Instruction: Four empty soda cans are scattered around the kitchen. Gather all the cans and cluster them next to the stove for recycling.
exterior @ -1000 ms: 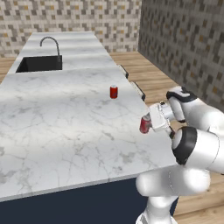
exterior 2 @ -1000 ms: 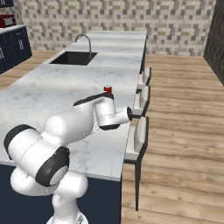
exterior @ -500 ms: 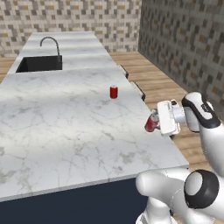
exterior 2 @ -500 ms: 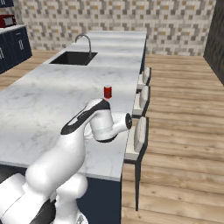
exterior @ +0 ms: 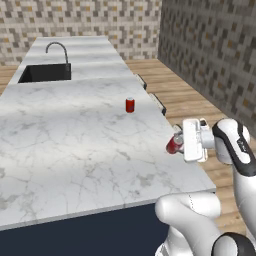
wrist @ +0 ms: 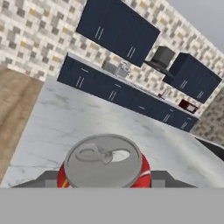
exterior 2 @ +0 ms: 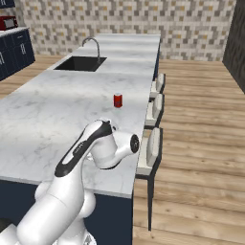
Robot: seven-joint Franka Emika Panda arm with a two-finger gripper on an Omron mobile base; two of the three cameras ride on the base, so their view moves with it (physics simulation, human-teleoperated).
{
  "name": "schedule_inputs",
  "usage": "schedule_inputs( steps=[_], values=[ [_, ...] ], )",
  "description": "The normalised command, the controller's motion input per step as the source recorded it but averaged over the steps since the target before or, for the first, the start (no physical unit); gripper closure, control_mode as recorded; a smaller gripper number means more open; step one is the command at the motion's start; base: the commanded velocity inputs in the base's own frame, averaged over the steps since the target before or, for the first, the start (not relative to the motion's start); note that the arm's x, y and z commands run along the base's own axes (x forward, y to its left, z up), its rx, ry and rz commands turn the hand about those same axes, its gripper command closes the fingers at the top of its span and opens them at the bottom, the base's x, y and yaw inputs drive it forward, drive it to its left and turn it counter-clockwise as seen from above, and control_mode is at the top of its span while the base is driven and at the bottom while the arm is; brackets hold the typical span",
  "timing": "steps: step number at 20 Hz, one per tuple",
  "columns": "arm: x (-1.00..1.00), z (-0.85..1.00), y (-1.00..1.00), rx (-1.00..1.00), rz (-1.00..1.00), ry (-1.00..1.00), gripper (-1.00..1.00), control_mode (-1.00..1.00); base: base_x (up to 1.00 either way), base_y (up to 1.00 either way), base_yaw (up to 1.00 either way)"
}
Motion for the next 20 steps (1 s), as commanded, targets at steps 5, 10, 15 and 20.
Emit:
schedule_inputs(
  steps=[5, 10, 15, 20],
  values=[
    [0.0, 0.0, 0.0, 0.0, 0.0, 0.0, 1.0, 1.0, -0.18, 0.0, 0.0],
    [0.0, 0.0, 0.0, 0.0, 0.0, 0.0, 1.0, 1.0, -0.66, -0.01, 0.04],
    [0.0, 0.0, 0.0, 0.0, 0.0, 0.0, 1.0, 1.0, -0.67, 0.08, 0.13],
    [0.0, 0.0, 0.0, 0.0, 0.0, 0.0, 1.0, 1.0, -0.35, 0.52, 0.11]
  ],
)
